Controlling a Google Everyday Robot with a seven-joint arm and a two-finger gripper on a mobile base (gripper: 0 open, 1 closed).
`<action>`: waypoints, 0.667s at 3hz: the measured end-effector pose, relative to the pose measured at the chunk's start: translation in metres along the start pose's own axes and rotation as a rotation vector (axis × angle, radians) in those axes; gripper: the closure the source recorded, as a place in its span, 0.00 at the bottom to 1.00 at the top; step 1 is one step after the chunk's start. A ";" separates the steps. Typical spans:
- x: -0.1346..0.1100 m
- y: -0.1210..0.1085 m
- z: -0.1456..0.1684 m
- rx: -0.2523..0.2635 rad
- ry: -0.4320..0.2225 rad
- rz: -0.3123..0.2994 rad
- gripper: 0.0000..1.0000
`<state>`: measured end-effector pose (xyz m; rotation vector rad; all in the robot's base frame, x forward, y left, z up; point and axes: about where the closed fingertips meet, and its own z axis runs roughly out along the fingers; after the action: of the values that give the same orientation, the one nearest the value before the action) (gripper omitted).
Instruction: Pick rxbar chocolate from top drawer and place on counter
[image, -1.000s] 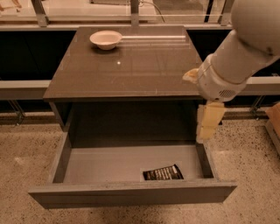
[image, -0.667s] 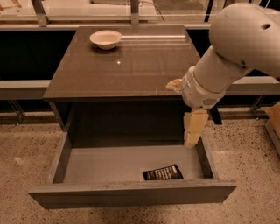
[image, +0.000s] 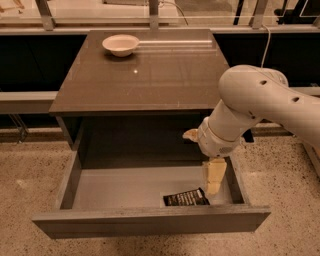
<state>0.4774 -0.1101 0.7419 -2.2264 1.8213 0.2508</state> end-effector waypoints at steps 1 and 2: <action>0.000 0.000 0.000 0.000 0.000 0.000 0.00; 0.010 -0.012 0.030 0.009 0.046 0.014 0.03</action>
Offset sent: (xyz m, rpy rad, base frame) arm 0.0262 0.0004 -0.0480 -0.0659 -0.0323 -0.0511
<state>0.4916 -0.1086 0.7117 -2.2323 1.8587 0.1952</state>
